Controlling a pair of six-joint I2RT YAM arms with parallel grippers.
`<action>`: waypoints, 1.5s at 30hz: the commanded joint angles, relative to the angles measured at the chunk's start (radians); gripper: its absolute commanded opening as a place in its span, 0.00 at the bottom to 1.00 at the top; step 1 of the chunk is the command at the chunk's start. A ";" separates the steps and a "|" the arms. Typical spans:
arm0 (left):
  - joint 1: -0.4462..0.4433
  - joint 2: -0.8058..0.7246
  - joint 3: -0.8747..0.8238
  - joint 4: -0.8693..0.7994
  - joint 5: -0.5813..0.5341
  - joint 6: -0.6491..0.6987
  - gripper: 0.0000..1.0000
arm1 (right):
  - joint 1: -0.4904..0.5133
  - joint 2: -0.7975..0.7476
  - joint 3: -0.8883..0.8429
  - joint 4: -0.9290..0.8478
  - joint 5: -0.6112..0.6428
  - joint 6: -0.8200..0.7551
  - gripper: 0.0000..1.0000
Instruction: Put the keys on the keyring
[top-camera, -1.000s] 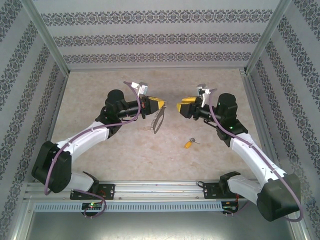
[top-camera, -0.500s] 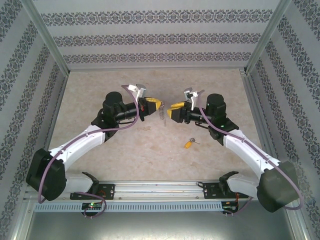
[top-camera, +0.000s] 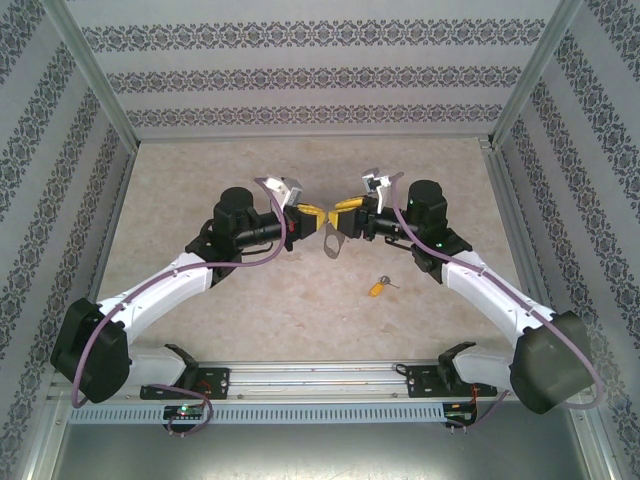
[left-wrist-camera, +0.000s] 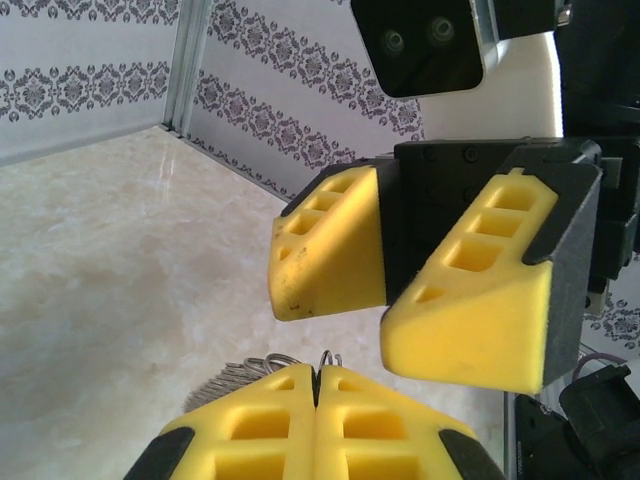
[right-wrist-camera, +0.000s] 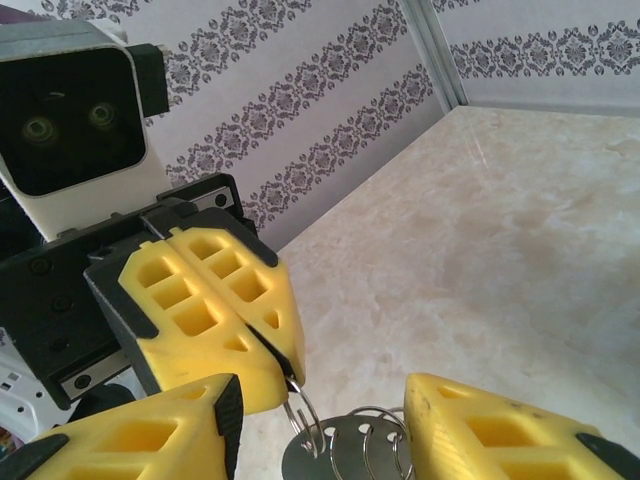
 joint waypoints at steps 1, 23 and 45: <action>-0.015 -0.028 0.042 -0.003 -0.005 0.032 0.00 | 0.017 0.008 0.022 0.044 -0.028 0.000 0.46; -0.020 -0.041 0.045 0.004 -0.015 0.029 0.00 | 0.025 0.035 -0.022 0.081 -0.052 0.011 0.27; -0.019 -0.096 0.072 -0.067 -0.163 -0.033 0.66 | -0.022 -0.065 -0.081 0.062 0.055 -0.139 0.00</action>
